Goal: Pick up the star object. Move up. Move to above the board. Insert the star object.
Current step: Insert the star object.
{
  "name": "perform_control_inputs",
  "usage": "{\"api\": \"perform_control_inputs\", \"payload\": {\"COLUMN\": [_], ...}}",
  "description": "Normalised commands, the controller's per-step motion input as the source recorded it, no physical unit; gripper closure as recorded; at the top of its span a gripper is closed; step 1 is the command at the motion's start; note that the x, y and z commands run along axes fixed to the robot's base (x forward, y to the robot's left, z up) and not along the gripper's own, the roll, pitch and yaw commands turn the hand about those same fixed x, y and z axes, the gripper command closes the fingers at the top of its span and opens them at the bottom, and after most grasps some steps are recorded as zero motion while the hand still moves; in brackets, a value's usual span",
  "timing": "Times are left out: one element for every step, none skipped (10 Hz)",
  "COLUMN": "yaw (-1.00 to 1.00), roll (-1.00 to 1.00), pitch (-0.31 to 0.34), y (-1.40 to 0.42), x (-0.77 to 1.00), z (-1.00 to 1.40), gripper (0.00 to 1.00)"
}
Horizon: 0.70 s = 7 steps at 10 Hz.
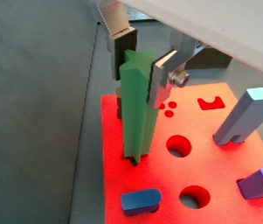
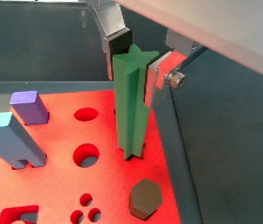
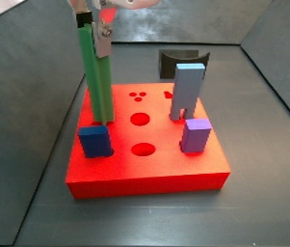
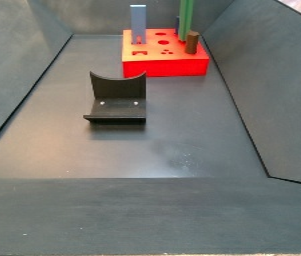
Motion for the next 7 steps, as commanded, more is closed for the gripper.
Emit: {"api": "perform_control_inputs", "payload": {"yaw": [0.00, 0.00, 0.00, 0.00, 0.00, 0.00, 0.00], "roll": [0.03, 0.00, 0.00, 0.00, 0.00, 0.02, 0.00], "pitch": [0.000, -0.019, -0.056, -0.044, -0.004, -0.007, -0.051], "y": [-0.05, -0.01, -0.06, -0.05, 0.00, 0.00, 0.00], "x": [0.00, 0.00, 0.00, 0.00, 0.00, 0.00, 0.00], "z": [-0.21, -0.03, -0.14, -0.15, -0.01, -0.18, -0.09], "gripper": [1.00, 1.00, 1.00, 1.00, 1.00, 1.00, 1.00]}}
